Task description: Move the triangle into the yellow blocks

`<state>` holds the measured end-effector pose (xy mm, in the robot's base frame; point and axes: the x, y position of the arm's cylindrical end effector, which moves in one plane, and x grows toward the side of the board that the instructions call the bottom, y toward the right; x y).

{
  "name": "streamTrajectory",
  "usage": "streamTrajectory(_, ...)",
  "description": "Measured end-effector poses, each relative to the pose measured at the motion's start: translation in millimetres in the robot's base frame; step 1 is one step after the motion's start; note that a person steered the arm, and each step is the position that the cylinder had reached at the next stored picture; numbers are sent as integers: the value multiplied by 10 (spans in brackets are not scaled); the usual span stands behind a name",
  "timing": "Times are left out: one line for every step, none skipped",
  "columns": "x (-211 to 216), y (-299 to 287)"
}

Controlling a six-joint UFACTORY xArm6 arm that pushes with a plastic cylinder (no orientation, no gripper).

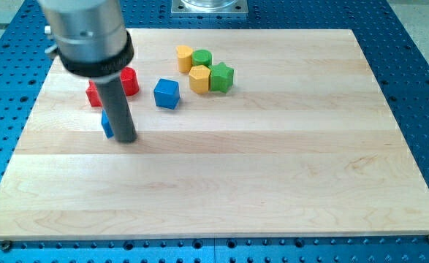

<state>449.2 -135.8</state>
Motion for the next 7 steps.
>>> streamTrajectory(-316,104)
streamTrajectory(77,84)
streamTrajectory(84,-497)
streamTrajectory(-38,-640)
streamTrajectory(-429,-337)
streamTrajectory(-693,-163)
streamTrajectory(-496,-473)
